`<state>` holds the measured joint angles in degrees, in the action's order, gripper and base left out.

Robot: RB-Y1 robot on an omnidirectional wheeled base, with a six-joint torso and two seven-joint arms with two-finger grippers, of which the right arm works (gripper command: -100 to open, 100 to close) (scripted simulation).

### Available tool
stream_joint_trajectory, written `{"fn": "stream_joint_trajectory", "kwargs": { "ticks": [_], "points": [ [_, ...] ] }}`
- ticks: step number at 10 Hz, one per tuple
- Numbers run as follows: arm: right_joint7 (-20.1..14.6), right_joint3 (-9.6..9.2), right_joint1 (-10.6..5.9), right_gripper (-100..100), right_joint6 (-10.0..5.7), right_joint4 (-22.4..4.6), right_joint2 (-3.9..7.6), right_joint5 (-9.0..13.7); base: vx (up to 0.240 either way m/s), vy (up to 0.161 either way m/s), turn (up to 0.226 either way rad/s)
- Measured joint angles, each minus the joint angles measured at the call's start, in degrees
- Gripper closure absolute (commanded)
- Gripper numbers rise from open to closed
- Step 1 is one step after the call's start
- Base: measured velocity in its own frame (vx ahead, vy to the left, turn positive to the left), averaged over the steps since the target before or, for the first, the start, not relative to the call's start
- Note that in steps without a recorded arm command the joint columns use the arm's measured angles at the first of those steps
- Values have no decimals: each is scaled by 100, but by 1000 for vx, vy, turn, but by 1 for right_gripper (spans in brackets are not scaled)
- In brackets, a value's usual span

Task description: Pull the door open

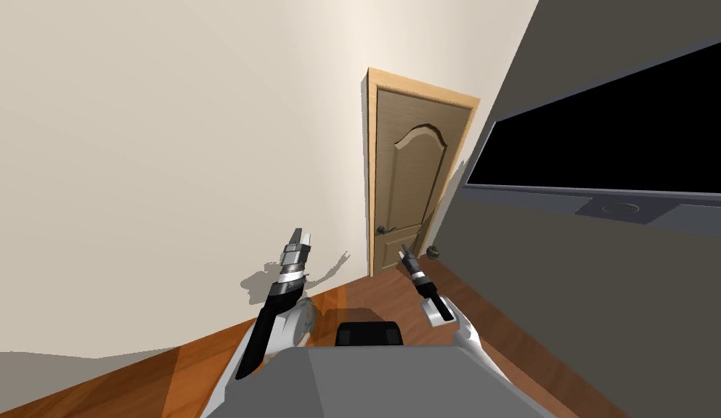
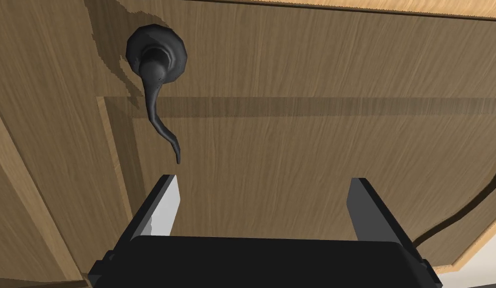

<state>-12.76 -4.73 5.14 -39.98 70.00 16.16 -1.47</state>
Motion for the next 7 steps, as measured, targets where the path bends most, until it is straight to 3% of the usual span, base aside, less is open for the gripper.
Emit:
{"fn": "stream_joint_trajectory", "kwargs": {
  "ticks": [4,7],
  "points": [
    [-87,-30,-162,-100,4,-494,152,35,57,-36,105],
    [-131,-53,-413,-100,-71,-1094,229,59,68,-49,119]
  ]
}}
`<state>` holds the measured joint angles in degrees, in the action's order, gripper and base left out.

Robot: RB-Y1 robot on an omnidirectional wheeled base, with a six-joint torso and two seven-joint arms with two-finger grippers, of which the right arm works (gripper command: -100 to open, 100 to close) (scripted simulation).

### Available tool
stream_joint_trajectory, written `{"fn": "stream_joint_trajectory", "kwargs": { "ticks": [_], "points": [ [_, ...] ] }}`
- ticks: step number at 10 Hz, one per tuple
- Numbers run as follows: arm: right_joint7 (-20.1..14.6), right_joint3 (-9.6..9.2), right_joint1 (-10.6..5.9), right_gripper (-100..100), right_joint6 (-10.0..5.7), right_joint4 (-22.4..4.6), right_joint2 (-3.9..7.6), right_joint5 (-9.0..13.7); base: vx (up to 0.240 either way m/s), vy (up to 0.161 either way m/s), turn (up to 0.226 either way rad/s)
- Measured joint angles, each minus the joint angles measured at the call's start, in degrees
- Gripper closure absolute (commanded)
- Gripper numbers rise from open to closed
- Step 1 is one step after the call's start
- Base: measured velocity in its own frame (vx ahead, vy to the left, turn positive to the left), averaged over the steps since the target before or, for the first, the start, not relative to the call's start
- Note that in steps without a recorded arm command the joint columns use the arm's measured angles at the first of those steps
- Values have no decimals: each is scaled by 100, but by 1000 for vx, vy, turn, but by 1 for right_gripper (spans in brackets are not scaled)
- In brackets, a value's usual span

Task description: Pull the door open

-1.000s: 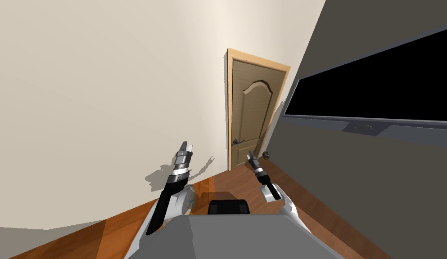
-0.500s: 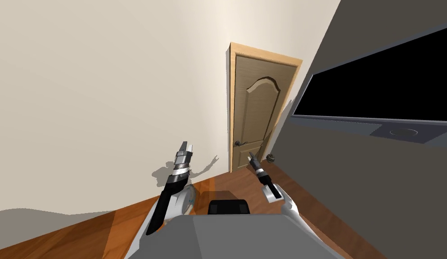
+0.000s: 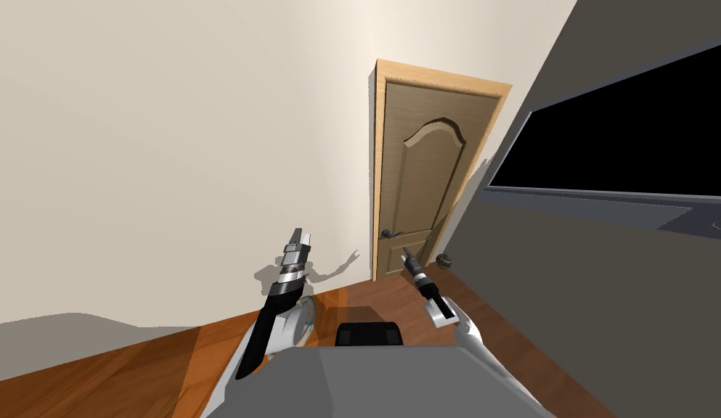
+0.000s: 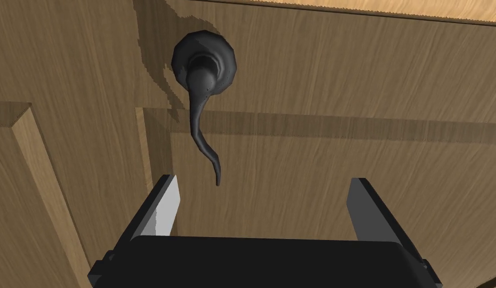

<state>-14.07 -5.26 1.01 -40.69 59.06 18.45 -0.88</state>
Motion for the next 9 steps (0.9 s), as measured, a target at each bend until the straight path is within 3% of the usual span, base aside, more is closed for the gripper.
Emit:
{"fn": "stream_joint_trajectory", "kwargs": {
  "ticks": [6,9],
  "points": [
    [-121,-41,-251,-100,-26,-743,211,50,58,-41,92],
    [-136,-52,-316,-100,-34,-963,247,62,37,-17,77]
  ]
}}
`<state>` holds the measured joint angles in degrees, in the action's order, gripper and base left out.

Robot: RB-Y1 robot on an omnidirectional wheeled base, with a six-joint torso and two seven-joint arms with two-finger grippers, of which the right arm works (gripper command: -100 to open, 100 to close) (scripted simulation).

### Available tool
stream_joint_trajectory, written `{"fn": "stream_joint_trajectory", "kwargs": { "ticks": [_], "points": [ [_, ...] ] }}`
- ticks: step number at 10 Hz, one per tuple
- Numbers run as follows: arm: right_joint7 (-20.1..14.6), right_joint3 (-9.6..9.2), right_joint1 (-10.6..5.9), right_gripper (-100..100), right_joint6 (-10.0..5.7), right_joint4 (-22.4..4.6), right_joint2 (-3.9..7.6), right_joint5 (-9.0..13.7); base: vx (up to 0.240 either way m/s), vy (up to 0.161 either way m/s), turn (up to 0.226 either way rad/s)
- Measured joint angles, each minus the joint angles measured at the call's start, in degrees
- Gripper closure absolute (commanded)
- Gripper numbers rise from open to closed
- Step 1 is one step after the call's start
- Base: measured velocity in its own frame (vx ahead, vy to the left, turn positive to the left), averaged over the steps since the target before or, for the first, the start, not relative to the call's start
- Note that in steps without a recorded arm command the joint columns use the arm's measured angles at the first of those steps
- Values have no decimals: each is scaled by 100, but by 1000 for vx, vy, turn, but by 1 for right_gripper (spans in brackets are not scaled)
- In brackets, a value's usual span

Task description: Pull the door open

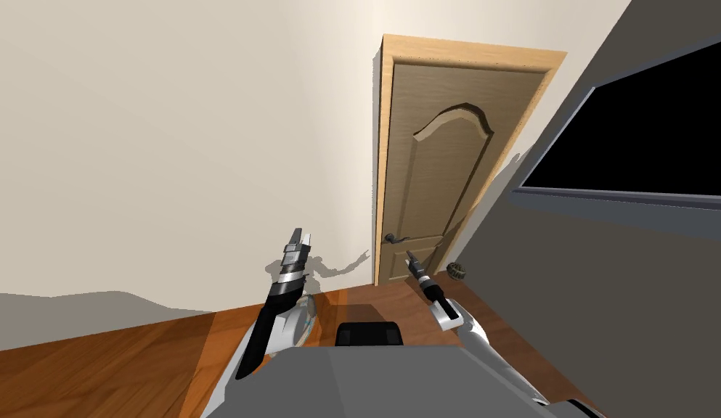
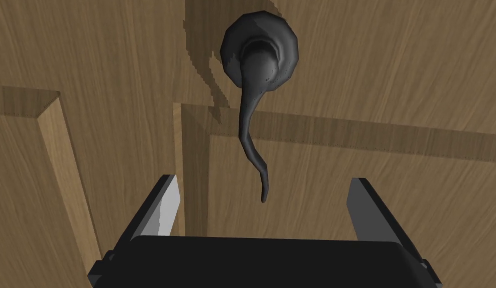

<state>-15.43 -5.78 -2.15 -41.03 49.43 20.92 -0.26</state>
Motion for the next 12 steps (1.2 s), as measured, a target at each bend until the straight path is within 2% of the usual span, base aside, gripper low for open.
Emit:
{"fn": "stream_joint_trajectory", "kwargs": {
  "ticks": [1,2,3,6,9,10,12],
  "points": [
    [6,30,-100,-100,-50,-180,17,41,68,32,359],
    [-10,83,-204,-100,-94,-363,95,122,93,22,216],
    [21,138,-321,-100,-204,-650,92,192,98,15,168],
    [85,286,-479,-100,-362,-1090,176,387,81,8,179],
    [122,417,-787,-100,-505,-1673,258,569,72,-22,203],
    [131,474,-774,-100,-503,-1692,308,644,62,-28,66],
    [155,517,-902,-100,-577,-1937,320,701,27,-7,16]
  ]
}}
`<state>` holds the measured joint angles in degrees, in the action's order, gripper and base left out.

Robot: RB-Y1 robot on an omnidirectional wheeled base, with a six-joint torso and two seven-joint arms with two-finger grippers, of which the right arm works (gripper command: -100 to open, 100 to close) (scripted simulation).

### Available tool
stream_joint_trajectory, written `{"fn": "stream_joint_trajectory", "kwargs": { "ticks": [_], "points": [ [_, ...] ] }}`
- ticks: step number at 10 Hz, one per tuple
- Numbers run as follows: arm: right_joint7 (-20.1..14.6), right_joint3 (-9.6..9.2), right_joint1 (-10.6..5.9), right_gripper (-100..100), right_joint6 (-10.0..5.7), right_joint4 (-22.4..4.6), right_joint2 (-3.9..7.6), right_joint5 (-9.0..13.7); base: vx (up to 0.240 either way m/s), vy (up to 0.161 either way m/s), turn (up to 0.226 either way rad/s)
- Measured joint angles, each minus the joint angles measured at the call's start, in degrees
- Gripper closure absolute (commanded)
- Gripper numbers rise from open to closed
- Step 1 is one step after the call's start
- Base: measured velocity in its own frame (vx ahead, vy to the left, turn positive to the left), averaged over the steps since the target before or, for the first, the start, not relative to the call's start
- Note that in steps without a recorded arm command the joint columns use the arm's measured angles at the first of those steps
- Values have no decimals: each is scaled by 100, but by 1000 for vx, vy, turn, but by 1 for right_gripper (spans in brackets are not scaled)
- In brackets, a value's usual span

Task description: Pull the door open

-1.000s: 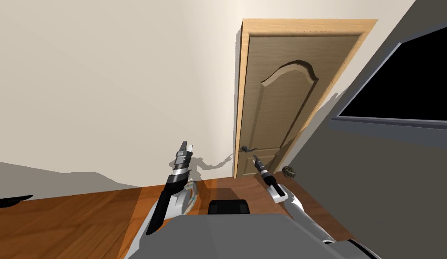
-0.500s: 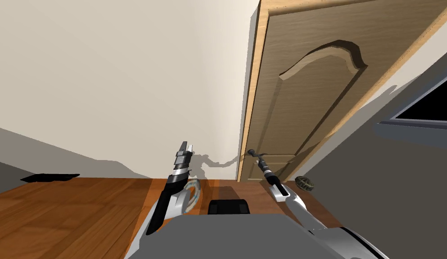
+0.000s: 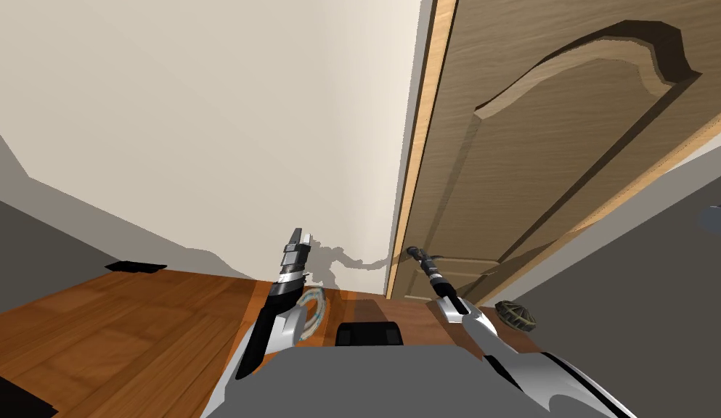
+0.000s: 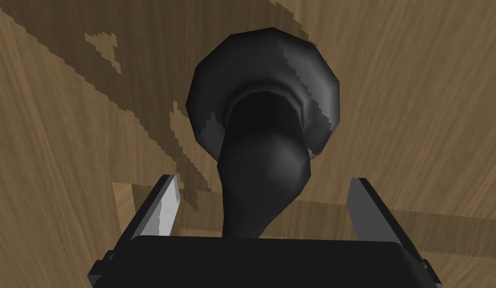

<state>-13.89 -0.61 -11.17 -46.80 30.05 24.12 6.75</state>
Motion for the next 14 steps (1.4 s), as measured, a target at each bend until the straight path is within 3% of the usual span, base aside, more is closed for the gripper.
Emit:
{"fn": "stream_joint_trajectory", "kwargs": {
  "ticks": [1,7,11,14],
  "points": [
    [1,2,-5,100,-10,-11,2,3,0,0,0],
    [-7,0,7,100,13,-9,-5,3,-19,-2,12],
    [-228,-182,80,100,-179,-8,145,-81,-190,-61,90],
    [-452,-393,238,100,-314,93,277,-180,-201,-78,86]
  ]
}}
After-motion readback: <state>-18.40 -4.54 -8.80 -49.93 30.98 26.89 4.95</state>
